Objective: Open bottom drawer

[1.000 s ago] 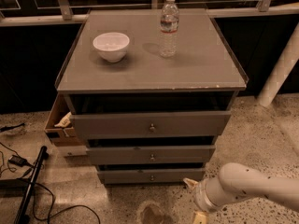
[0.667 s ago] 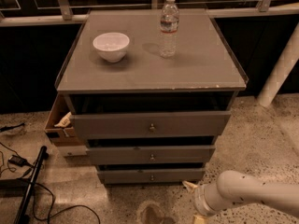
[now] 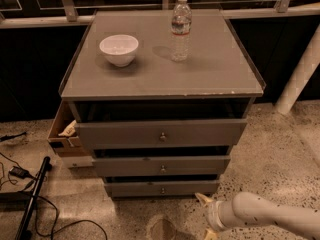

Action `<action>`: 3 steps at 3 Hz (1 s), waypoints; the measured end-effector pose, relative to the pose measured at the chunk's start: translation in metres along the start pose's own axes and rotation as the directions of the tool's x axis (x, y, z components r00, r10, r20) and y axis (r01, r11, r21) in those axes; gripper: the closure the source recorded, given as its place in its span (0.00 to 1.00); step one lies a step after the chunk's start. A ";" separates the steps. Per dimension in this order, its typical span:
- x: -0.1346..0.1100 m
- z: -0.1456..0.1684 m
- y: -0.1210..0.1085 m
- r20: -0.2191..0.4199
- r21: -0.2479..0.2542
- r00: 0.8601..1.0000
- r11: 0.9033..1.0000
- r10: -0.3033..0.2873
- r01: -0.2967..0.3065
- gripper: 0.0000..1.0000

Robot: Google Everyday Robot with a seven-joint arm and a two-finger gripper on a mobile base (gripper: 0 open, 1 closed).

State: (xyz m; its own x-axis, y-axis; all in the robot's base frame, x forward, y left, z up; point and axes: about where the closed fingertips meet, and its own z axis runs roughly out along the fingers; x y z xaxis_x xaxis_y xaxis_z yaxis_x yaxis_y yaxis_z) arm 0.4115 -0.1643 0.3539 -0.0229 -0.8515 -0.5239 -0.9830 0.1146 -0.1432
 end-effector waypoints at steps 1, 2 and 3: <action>0.016 0.024 -0.015 0.026 0.025 1.000 1.000 -0.001 0.001 0.00; 0.041 0.072 -0.045 0.043 0.038 0.999 0.999 0.003 -0.004 0.00; 0.046 0.080 -0.047 0.053 0.047 0.999 0.999 0.006 -0.009 0.00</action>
Offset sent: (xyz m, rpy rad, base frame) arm 0.0638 -0.0074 -0.0854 0.0375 -0.0352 -0.0210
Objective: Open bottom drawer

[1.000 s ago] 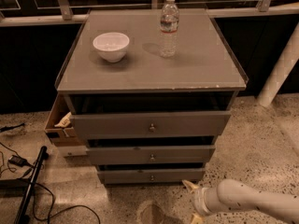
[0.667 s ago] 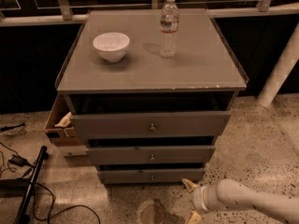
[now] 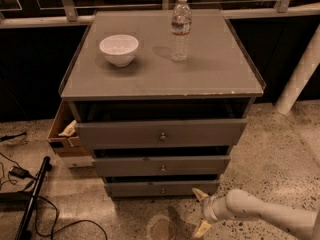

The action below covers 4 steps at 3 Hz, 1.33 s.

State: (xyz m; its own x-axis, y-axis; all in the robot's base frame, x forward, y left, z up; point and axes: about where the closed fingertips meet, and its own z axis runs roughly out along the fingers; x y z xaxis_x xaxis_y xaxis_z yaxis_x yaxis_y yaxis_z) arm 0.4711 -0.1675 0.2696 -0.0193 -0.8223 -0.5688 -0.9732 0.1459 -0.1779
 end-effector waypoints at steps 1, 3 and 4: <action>0.006 0.010 -0.007 0.003 0.023 1.000 1.000 -0.010 0.010 0.00; 0.019 0.033 -0.036 -0.025 0.055 0.999 0.998 -0.027 0.028 0.00; 0.027 0.046 -0.049 -0.036 0.062 0.999 0.998 -0.023 0.025 0.00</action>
Offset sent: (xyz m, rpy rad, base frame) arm 0.0462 -0.0060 -0.0281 -0.0315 -0.0797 -0.0187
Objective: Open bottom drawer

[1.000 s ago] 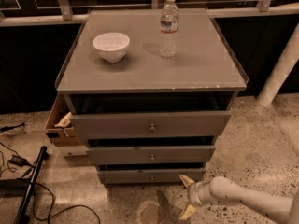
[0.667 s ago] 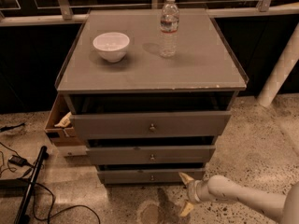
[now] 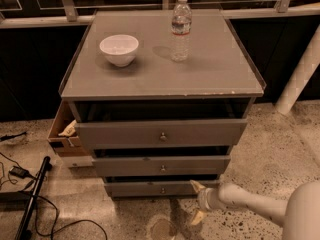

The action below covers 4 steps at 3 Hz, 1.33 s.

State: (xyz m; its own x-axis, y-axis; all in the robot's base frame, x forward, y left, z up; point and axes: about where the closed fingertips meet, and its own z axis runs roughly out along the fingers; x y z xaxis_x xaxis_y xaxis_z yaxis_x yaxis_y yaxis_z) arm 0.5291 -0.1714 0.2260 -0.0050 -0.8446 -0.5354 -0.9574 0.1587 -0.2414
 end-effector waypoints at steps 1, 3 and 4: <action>0.009 0.014 -0.011 -0.008 0.012 1.000 1.000 -0.001 0.002 0.00; 0.018 0.031 -0.028 -0.013 0.028 1.000 1.000 -0.014 0.014 0.00; 0.020 0.041 -0.038 -0.025 0.022 0.999 0.999 -0.025 0.026 0.00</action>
Offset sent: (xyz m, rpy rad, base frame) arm 0.0376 -0.0092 -0.0270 -0.0166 -0.0399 -0.0171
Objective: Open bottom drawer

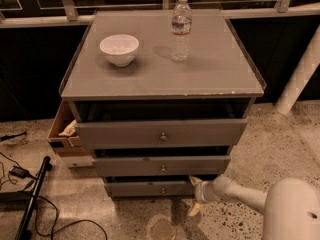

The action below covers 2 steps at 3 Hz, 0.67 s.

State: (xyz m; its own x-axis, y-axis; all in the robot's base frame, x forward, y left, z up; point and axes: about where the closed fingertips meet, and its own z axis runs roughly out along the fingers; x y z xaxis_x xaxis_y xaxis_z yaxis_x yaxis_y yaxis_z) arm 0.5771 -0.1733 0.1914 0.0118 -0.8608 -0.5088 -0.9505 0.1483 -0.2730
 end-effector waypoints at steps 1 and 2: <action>0.001 0.011 -0.008 -0.012 -0.014 1.000 1.000 -0.011 0.011 0.00; 0.002 0.022 -0.015 -0.019 -0.028 1.000 0.999 -0.020 0.020 0.00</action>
Offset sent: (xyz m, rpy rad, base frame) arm 0.0363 0.0075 -0.0218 -0.0398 0.0216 0.0368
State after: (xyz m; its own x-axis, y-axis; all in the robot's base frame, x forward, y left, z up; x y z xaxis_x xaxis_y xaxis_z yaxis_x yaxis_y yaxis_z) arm 0.5981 -0.1664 0.1762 0.0253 -0.8726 -0.4877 -0.9585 0.1175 -0.2599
